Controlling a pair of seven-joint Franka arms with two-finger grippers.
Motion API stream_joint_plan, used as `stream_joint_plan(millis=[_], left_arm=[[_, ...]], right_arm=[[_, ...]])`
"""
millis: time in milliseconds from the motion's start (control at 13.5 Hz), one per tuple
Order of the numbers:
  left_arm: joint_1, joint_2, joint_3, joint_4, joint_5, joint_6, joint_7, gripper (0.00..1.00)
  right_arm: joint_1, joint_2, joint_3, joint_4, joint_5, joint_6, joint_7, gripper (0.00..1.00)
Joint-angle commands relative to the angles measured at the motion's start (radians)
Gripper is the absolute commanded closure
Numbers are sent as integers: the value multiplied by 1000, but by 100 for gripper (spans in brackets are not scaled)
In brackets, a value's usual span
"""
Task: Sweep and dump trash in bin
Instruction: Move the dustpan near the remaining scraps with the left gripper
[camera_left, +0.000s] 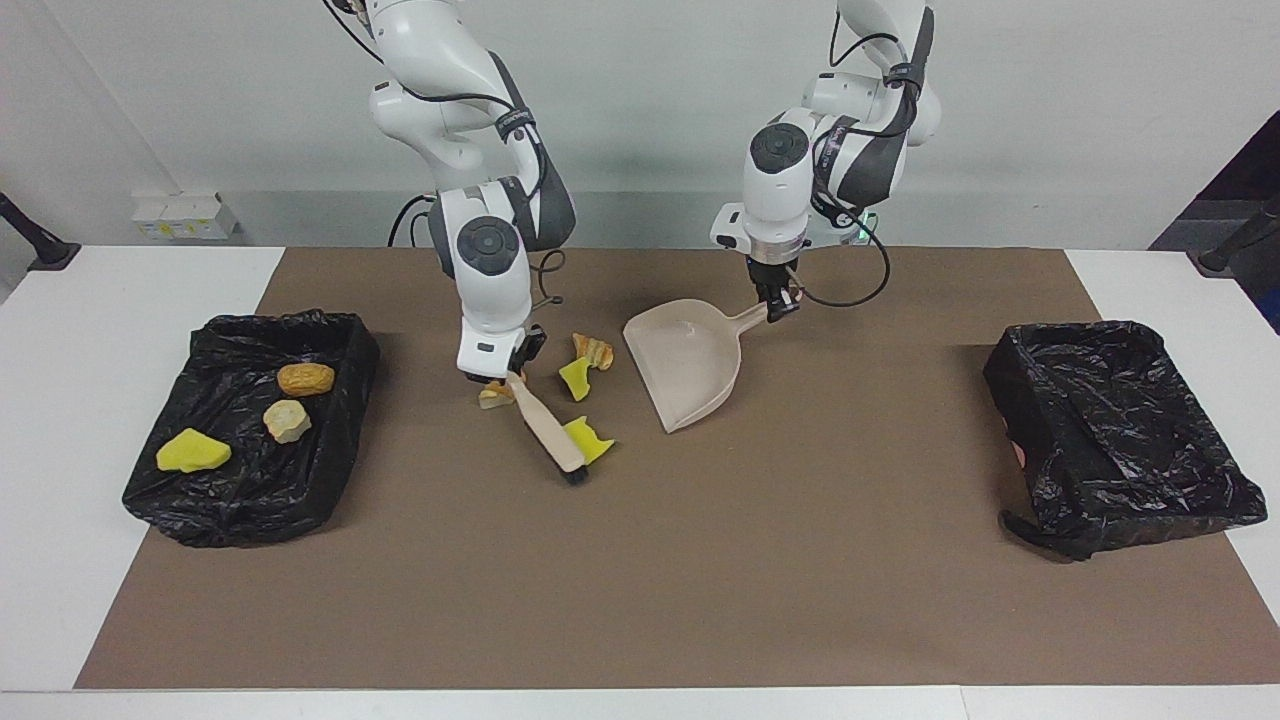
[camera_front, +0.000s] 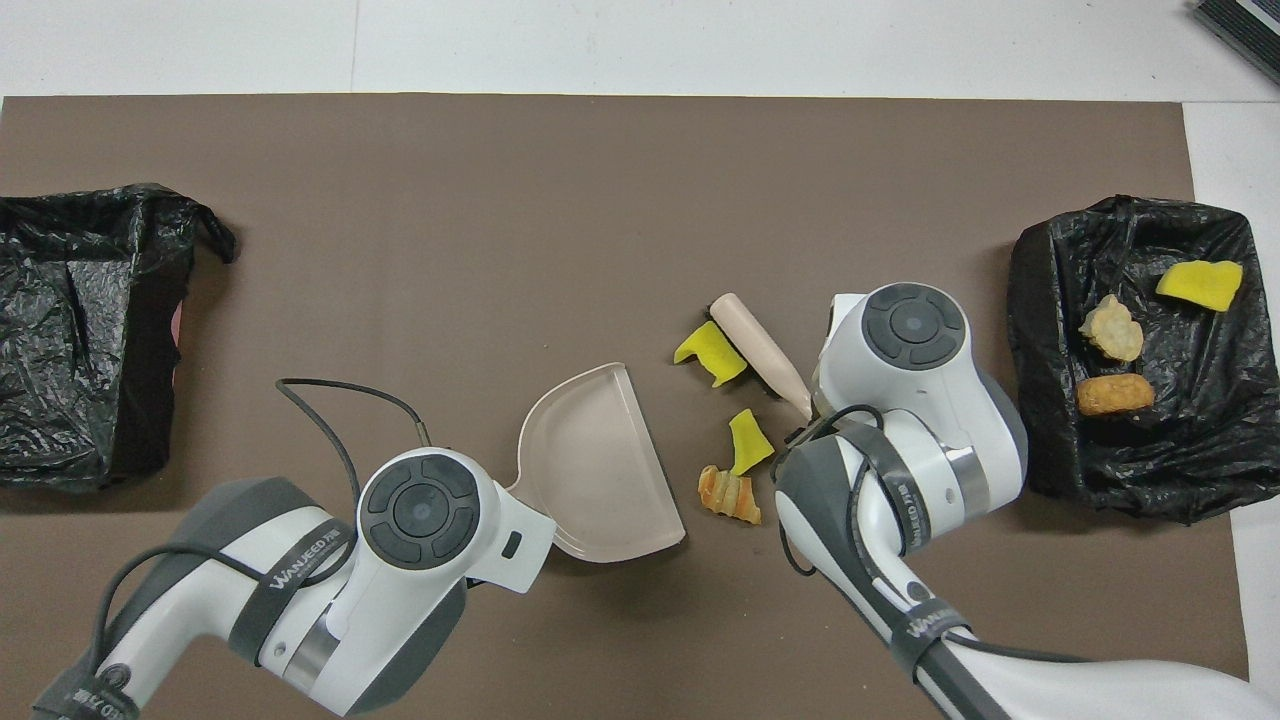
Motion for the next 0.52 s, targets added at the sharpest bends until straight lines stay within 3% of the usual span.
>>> stream_joint_plan(millis=[0,296,444], left_arm=[[-23,-30,15,-39,-11,43,-32,100],[-20,-28,15,-37,-11,43,-32,100],[-20,-30,15,-37,-11,40,-32,100]], right_arm=[[48,-38,-1,-31,108,-17,-69,100],[169,-74,-3,-17,236,-35,-42,100],[166,-108,-4,11,255,-99,-19,100]])
